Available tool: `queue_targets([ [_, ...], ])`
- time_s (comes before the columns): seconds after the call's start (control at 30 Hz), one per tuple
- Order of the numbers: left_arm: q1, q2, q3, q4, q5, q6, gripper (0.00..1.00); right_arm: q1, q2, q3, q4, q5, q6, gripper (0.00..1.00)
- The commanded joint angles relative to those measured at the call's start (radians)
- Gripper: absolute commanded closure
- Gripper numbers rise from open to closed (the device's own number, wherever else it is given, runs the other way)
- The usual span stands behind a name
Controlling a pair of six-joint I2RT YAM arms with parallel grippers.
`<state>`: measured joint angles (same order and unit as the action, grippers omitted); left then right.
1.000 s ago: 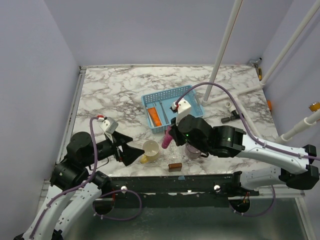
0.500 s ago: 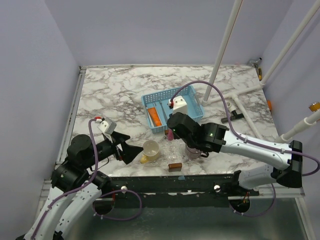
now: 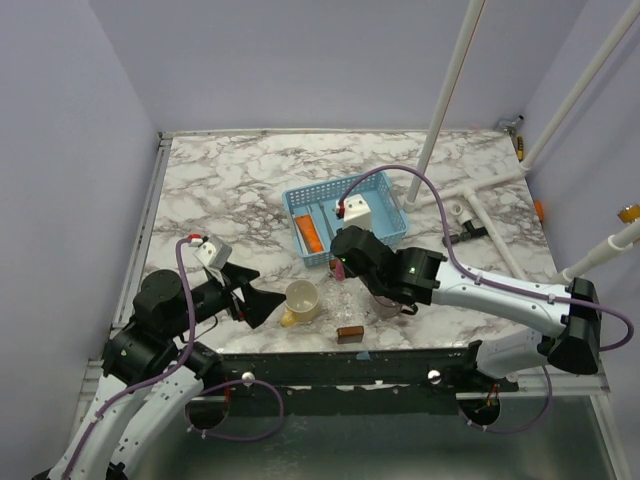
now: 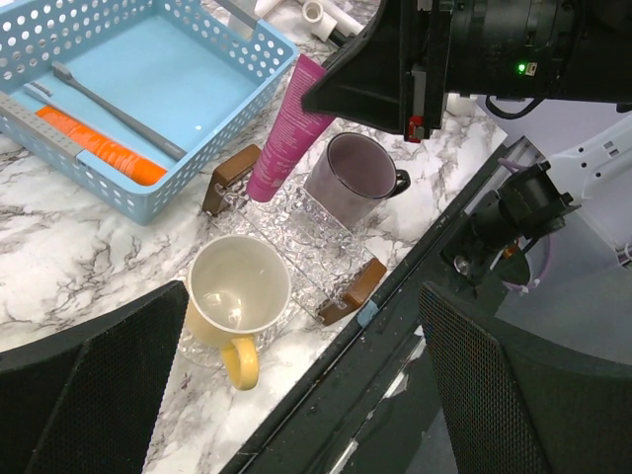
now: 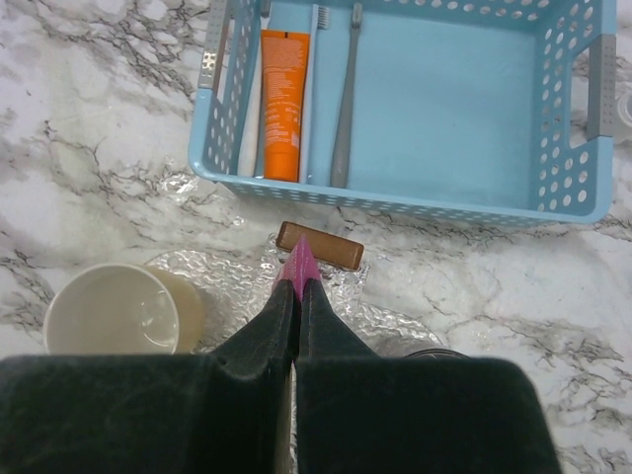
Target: Prepare toiletry sets of a toothbrush and toothpaste on the tray
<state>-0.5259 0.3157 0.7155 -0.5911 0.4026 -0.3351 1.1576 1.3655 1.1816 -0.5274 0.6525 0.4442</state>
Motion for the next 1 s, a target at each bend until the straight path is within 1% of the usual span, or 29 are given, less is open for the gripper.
queue_targets([
  [0.0,-0.004,0.004,-0.009,0.014,-0.018,0.011,0.01,-0.007,0.008,-0.011,0.049,0.023,0.004,0.99],
  [0.53,-0.003,0.010,-0.008,0.015,-0.022,0.012,0.01,-0.007,0.009,-0.064,0.055,0.020,0.034,1.00],
  [0.77,-0.003,0.008,-0.008,0.015,-0.025,0.013,0.01,-0.007,-0.036,-0.062,0.041,0.004,0.032,1.00],
  [0.97,-0.003,0.010,-0.008,0.016,-0.025,0.013,0.01,-0.007,-0.066,-0.039,-0.004,0.003,0.034,0.99],
])
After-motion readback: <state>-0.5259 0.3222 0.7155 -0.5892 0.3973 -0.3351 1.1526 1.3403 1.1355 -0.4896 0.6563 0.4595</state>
